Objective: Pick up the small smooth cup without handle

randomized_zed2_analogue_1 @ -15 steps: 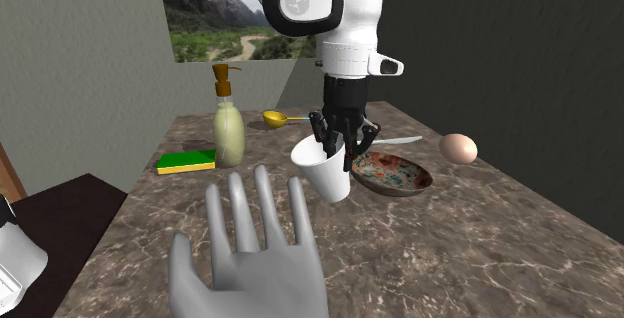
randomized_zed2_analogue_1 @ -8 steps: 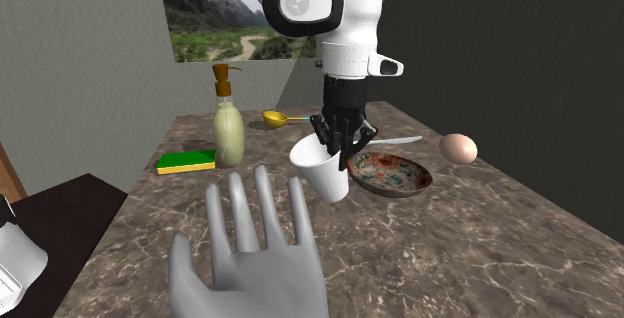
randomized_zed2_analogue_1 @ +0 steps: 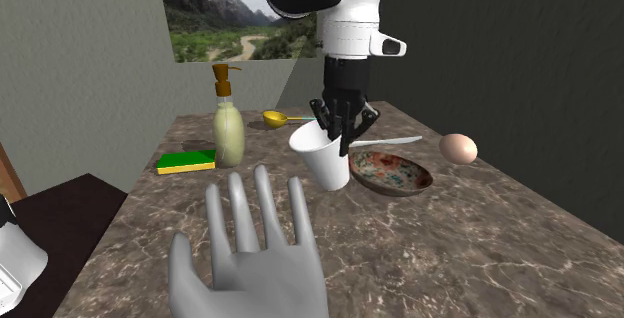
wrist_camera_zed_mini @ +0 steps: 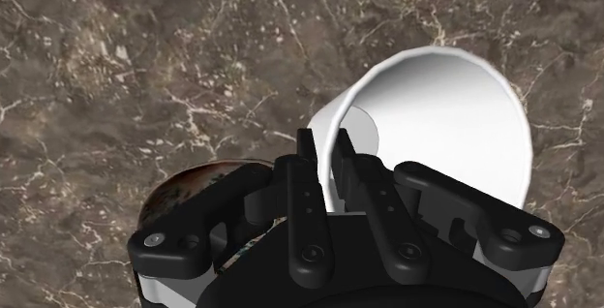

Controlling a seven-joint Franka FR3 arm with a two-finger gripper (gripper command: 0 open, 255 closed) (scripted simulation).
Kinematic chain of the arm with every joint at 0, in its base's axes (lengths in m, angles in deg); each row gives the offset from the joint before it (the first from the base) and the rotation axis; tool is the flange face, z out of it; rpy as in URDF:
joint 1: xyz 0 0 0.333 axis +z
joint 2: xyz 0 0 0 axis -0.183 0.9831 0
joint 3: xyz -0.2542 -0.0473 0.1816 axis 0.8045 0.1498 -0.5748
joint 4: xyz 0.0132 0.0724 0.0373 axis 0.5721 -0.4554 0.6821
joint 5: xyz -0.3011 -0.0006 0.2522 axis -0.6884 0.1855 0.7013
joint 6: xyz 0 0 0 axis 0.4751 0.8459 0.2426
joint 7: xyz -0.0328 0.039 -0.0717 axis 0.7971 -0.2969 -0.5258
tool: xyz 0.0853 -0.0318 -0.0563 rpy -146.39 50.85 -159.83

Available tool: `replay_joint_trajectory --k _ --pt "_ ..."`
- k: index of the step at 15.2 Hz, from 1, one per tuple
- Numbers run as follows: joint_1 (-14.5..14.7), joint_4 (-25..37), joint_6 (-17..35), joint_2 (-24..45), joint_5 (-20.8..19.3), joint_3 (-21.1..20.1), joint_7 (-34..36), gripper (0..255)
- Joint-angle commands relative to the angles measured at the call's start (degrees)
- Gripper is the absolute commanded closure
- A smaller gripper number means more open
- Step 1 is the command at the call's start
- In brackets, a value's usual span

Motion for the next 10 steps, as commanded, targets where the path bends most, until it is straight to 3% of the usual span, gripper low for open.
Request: replay_joint_trajectory --k 1,10 --pt "0.26 0.74 -1.39 -0.79 -0.62 0.26 0.5 255" --pt "0.94 3.03 -6.0 -3.62 -2.72 1.11 1.82 255"
